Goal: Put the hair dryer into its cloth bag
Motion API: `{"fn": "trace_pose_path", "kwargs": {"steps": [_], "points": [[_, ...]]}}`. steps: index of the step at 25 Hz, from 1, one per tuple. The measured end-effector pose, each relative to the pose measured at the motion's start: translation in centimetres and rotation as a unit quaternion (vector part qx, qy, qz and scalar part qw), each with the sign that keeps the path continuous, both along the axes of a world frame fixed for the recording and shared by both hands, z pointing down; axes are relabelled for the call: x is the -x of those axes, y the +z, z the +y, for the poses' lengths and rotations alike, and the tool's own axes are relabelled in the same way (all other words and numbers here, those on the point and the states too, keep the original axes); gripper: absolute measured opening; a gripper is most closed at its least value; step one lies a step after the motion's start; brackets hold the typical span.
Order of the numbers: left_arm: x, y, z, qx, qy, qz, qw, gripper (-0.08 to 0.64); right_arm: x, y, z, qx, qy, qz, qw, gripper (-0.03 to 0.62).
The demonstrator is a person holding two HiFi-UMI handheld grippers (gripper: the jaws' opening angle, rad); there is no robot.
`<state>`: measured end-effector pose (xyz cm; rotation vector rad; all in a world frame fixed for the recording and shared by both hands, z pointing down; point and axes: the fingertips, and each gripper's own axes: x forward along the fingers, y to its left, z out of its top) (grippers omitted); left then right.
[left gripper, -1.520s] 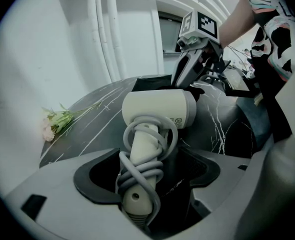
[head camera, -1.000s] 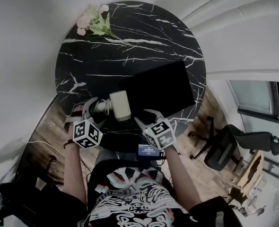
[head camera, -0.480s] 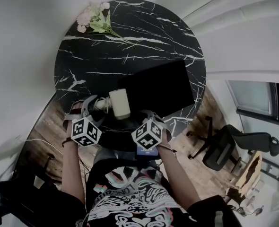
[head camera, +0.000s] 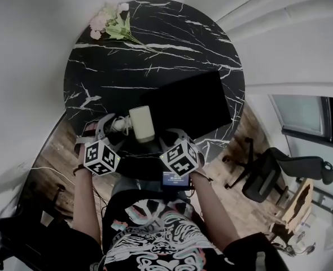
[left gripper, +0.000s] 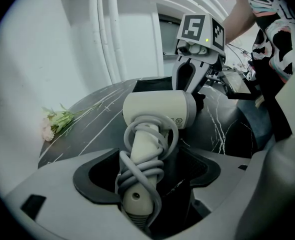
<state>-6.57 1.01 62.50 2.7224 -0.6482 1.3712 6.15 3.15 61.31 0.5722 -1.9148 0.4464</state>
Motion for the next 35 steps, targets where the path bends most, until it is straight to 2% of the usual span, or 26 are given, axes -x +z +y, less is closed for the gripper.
{"fn": "trace_pose_path", "kwargs": {"steps": [2,4,7,10,12,22,30,35], "points": [[0.0,0.0,0.0,0.0,0.0,0.001,1.0,0.362,0.6,0.2,0.0,0.012,-0.003,-0.01,1.0,0.121],[0.0,0.1,0.0,0.0,0.0,0.002,1.0,0.364,0.8,0.6,-0.1,0.01,-0.009,-0.002,1.0,0.13],[0.0,0.1,0.0,0.001,0.0,0.004,1.0,0.364,0.7,1.0,-0.4,-0.008,-0.021,0.018,1.0,0.126],[0.0,0.1,0.0,0.001,0.001,0.006,1.0,0.364,0.7,1.2,-0.6,-0.01,-0.017,0.014,1.0,0.046],[0.0,0.1,0.0,0.002,0.001,0.007,1.0,0.365,0.7,1.1,-0.7,-0.008,-0.008,0.008,1.0,0.031],[0.0,0.2,-0.1,0.009,0.003,0.016,0.9998,0.371,-0.3,-2.0,-2.2,-0.007,0.085,-0.058,0.995,0.023],[0.0,0.5,-0.1,0.03,0.002,0.011,0.9995,0.372,-1.1,-4.2,-3.5,-0.036,0.115,-0.075,0.99,0.022],[0.2,0.7,-0.3,0.057,-0.007,0.003,0.9983,0.377,-1.3,-5.4,-3.9,-0.053,0.132,-0.084,0.986,0.021]]}}
